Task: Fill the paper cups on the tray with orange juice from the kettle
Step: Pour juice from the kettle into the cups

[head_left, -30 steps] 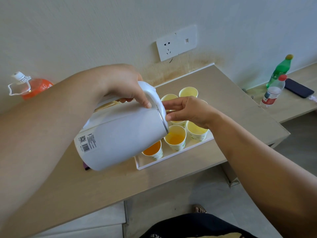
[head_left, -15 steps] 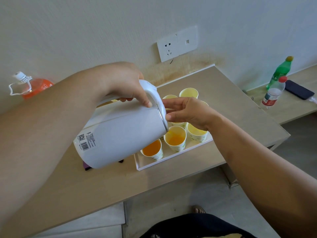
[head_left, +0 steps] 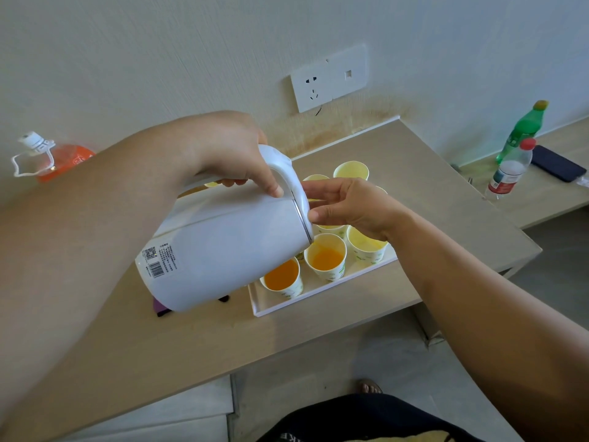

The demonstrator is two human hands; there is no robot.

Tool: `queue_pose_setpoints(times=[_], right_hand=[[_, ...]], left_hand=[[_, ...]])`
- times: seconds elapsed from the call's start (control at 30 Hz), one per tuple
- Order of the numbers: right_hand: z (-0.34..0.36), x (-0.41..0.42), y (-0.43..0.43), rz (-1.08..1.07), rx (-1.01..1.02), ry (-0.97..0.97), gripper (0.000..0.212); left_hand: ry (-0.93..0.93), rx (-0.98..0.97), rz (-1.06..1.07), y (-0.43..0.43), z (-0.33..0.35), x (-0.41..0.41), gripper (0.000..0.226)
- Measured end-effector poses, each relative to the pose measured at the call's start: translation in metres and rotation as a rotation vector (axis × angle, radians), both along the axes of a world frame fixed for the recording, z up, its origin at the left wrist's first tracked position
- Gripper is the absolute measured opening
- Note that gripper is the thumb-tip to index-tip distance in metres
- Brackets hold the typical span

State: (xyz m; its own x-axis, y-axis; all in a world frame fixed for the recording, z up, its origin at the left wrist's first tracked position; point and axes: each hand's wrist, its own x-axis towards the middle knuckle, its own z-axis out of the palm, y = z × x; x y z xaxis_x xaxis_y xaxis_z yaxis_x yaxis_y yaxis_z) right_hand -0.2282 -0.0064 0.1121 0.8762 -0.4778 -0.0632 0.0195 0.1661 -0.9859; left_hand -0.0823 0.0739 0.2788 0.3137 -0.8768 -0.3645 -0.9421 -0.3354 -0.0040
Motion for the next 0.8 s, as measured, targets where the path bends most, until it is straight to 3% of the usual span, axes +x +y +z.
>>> queue_pose_setpoints(times=[0.33,0.8], right_hand=[[-0.0003,-0.0017,-0.001,-0.015,-0.006,0.025,0.05],[-0.0015,-0.0003,-0.002,-0.035,-0.073,0.031,0.066]], left_hand=[[0.004,0.003,0.0,-0.002,0.0004,-0.0009,0.038],[-0.034,0.017,-0.021,-0.0047,0.0061,-0.0035,0.037]])
